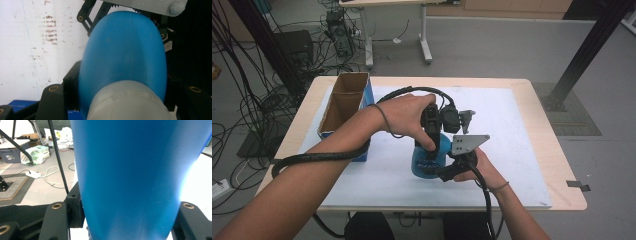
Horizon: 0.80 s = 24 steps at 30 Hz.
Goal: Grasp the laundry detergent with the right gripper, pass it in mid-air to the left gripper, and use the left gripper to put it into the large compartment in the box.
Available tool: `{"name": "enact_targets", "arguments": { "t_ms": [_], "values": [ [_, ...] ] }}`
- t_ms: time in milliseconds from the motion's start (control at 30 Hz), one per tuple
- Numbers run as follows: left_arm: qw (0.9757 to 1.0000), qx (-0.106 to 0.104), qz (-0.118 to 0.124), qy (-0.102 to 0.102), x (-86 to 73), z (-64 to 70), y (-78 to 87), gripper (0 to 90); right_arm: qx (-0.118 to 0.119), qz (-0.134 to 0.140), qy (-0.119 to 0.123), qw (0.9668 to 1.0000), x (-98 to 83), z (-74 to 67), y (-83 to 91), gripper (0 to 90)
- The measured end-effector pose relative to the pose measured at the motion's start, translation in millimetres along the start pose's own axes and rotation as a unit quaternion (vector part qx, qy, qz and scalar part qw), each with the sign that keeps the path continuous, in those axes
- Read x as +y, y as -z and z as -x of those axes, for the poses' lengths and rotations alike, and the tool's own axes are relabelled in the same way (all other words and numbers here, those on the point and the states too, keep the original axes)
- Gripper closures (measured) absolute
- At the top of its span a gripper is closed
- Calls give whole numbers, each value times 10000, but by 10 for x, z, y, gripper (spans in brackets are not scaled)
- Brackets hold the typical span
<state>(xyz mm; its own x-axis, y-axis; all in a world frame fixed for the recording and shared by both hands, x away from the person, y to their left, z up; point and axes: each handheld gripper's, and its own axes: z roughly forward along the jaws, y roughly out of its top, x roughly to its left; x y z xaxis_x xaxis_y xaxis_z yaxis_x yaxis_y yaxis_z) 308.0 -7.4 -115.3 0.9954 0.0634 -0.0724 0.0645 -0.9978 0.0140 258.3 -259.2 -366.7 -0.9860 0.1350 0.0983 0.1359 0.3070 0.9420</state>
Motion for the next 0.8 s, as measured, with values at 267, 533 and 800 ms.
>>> {"name": "enact_targets", "arguments": {
  "t_ms": [267, 533, 800],
  "values": [
    [10000, 8, 10, 34, -10, 13, -5, 372, 26, 1, -22, 10000, -1, 2, -7, 408],
    [10000, 5, -12, 36, 4, 16, 21, 372, 53, 69, -24, 10000, -14, 9, 1, 402],
    [10000, 31, -30, 85, -5, 17, 35, 373, 31, 204, -114, 9997, -56, 12, 14, 376]
  ]
}}
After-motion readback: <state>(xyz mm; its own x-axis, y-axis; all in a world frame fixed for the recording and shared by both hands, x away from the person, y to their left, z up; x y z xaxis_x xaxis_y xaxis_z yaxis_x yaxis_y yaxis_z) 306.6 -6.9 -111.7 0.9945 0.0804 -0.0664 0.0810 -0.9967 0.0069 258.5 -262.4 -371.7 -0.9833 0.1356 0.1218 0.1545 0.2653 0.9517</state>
